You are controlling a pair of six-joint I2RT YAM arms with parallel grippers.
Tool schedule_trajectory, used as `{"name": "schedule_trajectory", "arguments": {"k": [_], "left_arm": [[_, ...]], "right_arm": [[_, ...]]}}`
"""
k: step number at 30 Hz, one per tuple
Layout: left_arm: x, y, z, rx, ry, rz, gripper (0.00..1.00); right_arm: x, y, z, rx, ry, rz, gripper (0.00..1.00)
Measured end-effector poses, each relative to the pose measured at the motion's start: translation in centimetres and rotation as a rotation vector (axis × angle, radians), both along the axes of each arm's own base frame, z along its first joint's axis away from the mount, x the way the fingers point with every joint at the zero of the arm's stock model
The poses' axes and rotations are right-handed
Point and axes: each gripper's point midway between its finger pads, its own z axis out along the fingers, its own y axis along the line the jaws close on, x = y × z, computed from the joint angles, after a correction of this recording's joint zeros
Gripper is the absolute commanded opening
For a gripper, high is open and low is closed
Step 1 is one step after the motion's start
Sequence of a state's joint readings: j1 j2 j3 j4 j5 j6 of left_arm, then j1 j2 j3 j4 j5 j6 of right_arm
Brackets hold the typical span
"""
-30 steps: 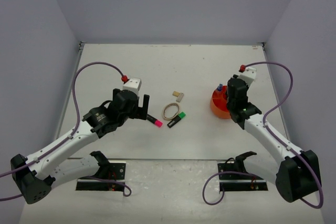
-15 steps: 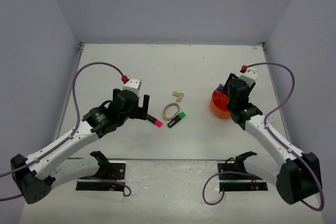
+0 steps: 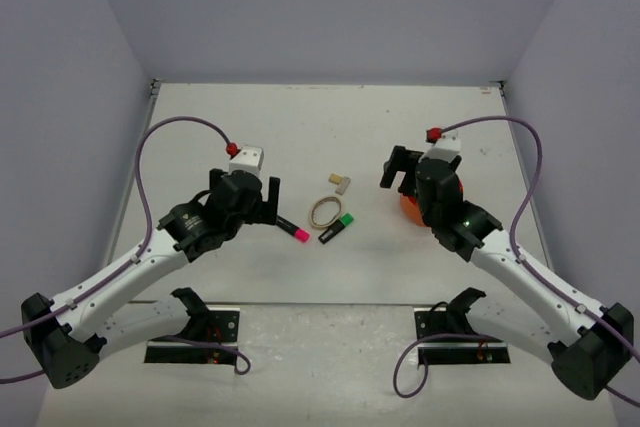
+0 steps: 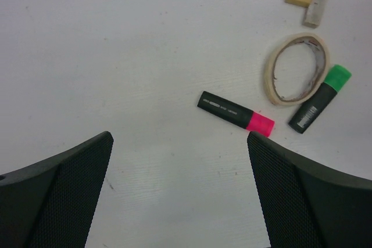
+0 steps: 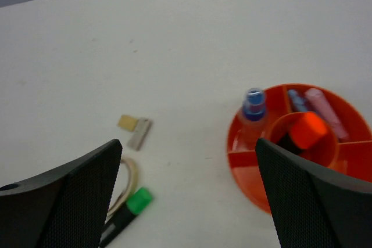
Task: Sort the stationery into containers
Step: Pick up the pen from the center of the board.
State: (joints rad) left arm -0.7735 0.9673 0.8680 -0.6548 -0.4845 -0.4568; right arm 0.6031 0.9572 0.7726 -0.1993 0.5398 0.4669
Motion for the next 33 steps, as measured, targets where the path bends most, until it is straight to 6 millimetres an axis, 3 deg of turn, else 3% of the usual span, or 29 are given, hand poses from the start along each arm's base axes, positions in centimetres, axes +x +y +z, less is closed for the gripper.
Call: {"name": "schedule_trajectory", "arguments": {"k": [3, 5, 10, 13, 17, 22, 25, 33], "left_arm": [[0.6, 2.0, -0.1, 0.022, -0.006, 0.101, 1.00], [1.1, 3.3, 0.0, 0.029, -0.014, 0.161, 1.00], [1.2, 4.3, 1.0, 0.002, -0.047, 0.199, 1.00], [1.1, 4.4, 1.5, -0.013, -0.063, 0.199, 1.00], [1.1, 4.3, 1.5, -0.018, -0.064, 0.196, 1.00], [1.0, 4.0, 1.5, -0.028, -0.059, 0.182, 1.00], [1.0, 3.9, 1.5, -0.031, -0.058, 0.177, 1.00], [0.9, 3.7, 1.9, -0.046, -0.065, 0.162, 1.00]], "right_arm": [[-1.5, 5.1, 0.7, 0.068, 0.046, 0.118, 0.99], [-2.7, 7.8, -0.3, 0.106, 0.108, 0.169, 0.99], [-5.0, 11.6, -6.8, 0.144, 0.362, 0.203, 0.99], [-5.6, 12.5, -10.7, 0.128, 0.505, 0.172, 0.99], [-6.6, 12.5, -13.6, 0.120, 0.622, 0.096, 0.97], [-5.9, 13.6, -14.3, 0.156, 0.701, -0.042, 0.86], [-5.7, 14.0, -15.2, 0.153, 0.739, -0.085, 0.74], [-6.0, 13.6, -17.1, 0.133, 0.821, -0.222, 0.68]]}}
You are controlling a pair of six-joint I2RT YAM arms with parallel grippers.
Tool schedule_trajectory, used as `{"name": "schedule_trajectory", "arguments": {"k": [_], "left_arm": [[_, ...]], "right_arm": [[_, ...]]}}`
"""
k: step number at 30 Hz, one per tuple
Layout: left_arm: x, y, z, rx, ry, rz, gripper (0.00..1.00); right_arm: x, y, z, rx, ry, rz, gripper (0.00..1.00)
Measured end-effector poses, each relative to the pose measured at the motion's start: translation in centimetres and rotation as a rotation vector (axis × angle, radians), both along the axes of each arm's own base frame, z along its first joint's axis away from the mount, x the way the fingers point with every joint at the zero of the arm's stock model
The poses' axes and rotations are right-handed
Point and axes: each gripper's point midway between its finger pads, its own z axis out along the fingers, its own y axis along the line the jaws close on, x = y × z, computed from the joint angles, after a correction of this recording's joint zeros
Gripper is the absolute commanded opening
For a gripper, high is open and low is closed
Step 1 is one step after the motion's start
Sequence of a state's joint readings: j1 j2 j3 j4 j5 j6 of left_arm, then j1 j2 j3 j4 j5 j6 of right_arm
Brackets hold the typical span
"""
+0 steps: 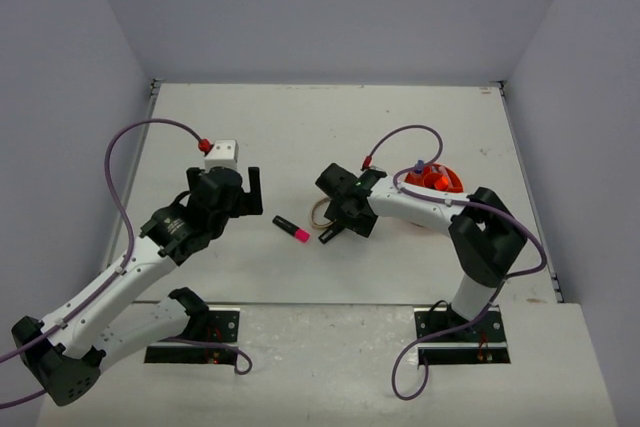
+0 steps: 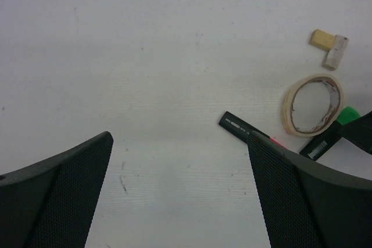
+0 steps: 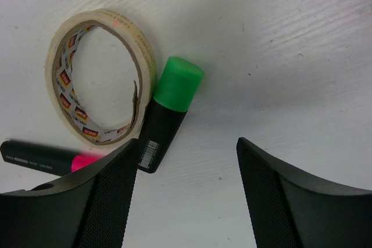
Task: Sort the stationery into containers
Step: Pick up the pen from the center of the board.
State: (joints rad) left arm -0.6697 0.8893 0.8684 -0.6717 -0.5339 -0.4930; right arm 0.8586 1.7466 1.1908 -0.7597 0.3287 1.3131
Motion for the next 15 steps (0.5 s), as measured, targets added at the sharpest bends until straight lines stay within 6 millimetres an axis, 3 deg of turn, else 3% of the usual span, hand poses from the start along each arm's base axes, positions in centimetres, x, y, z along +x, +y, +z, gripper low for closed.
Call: {"name": "schedule_trajectory", "arguments": {"k": [5, 11, 15], "left_arm": [[0.0, -0.1, 0.2, -0.005, -0.005, -0.010, 1.00], [0.0, -0.2, 0.2, -0.007, -0.005, -0.011, 1.00], [0.0, -0.2, 0.2, -0.009, -0.008, -0.012, 1.00]], "right_arm": [[0.5, -1.0, -0.2, -0.010, 0.010, -0.056, 0.68], [1.5, -2.7, -1.9, -0.053, 0.039, -0.109, 0.65], [1.9, -2.6, -2.1, -0.053, 0.030, -0.105, 0.65]]}}
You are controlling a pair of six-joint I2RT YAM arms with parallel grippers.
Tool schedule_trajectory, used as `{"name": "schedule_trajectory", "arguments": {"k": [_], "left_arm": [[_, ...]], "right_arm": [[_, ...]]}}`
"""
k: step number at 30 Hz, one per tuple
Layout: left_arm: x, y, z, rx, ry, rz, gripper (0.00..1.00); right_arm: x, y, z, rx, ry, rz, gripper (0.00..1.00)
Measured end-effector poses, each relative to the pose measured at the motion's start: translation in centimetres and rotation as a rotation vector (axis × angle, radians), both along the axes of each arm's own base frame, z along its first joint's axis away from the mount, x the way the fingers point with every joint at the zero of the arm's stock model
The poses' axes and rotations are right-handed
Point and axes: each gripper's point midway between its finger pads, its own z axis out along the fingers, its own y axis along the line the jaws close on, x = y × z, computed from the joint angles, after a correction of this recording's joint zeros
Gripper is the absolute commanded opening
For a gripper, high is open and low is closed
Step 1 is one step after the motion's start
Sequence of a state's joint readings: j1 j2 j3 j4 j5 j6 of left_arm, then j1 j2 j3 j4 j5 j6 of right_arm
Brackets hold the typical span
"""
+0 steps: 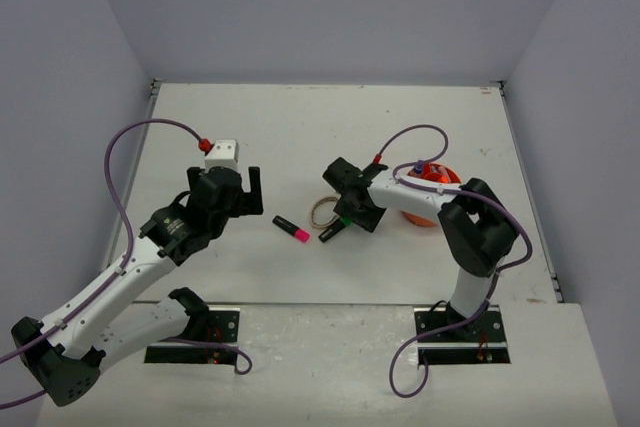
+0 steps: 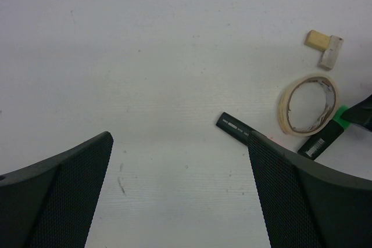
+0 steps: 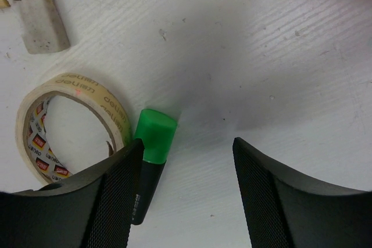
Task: Sort the stationery into containers
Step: Pick up the pen from the center of the board.
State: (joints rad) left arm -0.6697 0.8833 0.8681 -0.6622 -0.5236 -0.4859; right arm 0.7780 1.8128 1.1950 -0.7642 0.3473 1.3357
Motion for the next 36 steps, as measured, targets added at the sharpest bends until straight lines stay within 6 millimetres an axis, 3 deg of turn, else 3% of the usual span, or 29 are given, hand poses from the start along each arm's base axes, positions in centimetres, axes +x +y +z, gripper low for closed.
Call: {"name": "schedule_trajectory", "arguments": {"k": [15, 29, 33, 35, 36], "left_arm": [[0.0, -0.2, -0.1, 0.000, 0.006, -0.006, 1.00], [0.0, -0.3, -0.2, 0.001, 0.008, -0.016, 1.00], [0.0, -0.3, -0.1, 0.000, 0.007, -0.016, 1.00], [0.0, -0.3, -0.1, 0.000, 0.007, -0.016, 1.00], [0.0, -0.3, -0.1, 0.000, 0.007, -0.016, 1.00]], "right_arm": [[0.8, 1.0, -1.1, 0.009, 0.002, 0.002, 0.62], [0.8, 2.7, -1.3, 0.049, 0.026, -0.046, 0.49], [0.7, 2.8, -1.3, 0.058, 0.031, -0.057, 0.41], [0.7, 2.9, -1.3, 0.059, 0.031, -0.060, 0.29], [0.7, 2.9, -1.3, 0.060, 0.031, -0.061, 0.18]]}}
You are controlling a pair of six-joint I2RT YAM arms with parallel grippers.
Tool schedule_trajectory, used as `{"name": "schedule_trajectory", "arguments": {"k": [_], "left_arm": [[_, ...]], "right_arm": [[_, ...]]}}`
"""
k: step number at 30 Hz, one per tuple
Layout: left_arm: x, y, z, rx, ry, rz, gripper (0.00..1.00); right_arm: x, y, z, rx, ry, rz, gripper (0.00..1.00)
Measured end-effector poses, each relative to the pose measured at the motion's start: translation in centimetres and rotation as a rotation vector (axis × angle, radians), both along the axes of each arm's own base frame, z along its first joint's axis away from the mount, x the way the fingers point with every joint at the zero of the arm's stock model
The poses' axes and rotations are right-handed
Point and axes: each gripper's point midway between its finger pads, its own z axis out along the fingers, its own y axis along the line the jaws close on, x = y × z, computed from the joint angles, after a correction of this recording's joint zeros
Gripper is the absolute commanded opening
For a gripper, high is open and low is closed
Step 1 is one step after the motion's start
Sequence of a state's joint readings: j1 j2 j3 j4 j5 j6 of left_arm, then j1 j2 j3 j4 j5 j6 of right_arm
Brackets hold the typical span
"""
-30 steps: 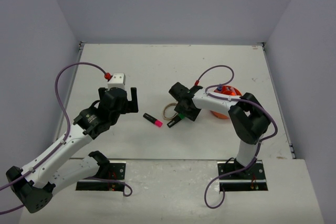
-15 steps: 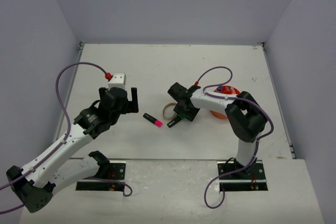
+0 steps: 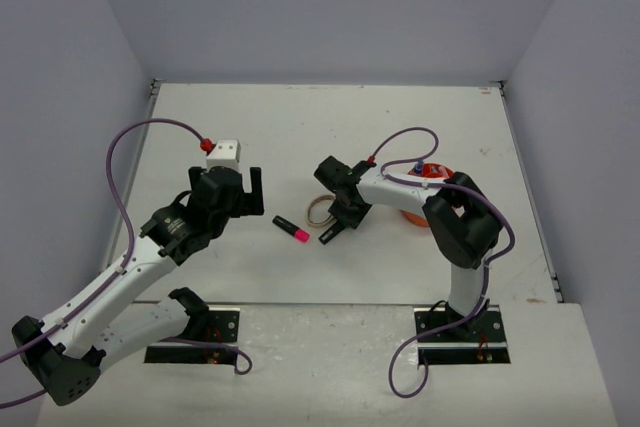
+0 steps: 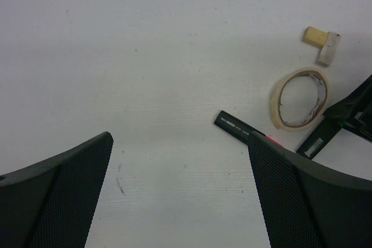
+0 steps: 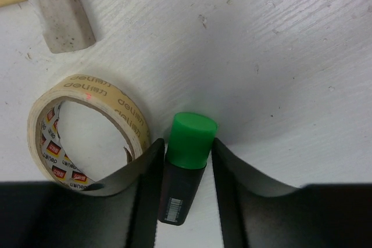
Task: Sort the stationery into containers
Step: Pick up the pen from the center of the board.
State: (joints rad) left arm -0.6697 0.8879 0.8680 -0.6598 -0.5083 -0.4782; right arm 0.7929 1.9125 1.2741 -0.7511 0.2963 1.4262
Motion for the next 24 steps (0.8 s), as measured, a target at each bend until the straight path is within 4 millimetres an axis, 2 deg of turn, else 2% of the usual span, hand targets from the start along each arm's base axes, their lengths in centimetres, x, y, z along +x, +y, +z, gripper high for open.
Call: {"name": "schedule_trajectory", "arguments": {"k": [1, 2, 6, 9, 12, 15, 18, 21, 24], "left_arm": [[0.0, 0.0, 0.0, 0.000, 0.000, 0.000, 1.00], [0.0, 0.0, 0.0, 0.000, 0.000, 0.000, 1.00], [0.0, 0.0, 0.0, 0.000, 0.000, 0.000, 1.00], [0.0, 0.0, 0.0, 0.000, 0.000, 0.000, 1.00], [0.0, 0.0, 0.0, 0.000, 0.000, 0.000, 1.00], [0.0, 0.0, 0.0, 0.000, 0.000, 0.000, 1.00], [0.0, 0.0, 0.0, 0.000, 0.000, 0.000, 1.00], [0.0, 0.0, 0.0, -0.001, -0.001, -0.001, 1.00], [0.0, -0.1, 0.0, -0.002, -0.002, -0.002, 1.00]], "right_arm": [[0.0, 0.0, 0.0, 0.002, -0.001, -0.003, 0.07], [0.0, 0.0, 0.0, 0.003, -0.002, -0.004, 0.00], [0.0, 0.0, 0.0, 0.009, -0.010, -0.001, 0.00], [-0.5, -0.7, 0.2, -0.013, -0.015, 0.009, 0.00], [-0.6, -1.3, 1.4, -0.042, -0.053, 0.049, 0.00], [0.1, -2.3, 5.0, -0.068, -0.170, 0.100, 0.00], [1.3, -4.7, 10.7, -0.123, -0.365, 0.130, 0.00], [2.1, -8.6, 16.6, -0.209, -0.583, 0.122, 0.00], [2.1, -14.2, 20.5, -0.341, -0.722, 0.047, 0.00]]}}
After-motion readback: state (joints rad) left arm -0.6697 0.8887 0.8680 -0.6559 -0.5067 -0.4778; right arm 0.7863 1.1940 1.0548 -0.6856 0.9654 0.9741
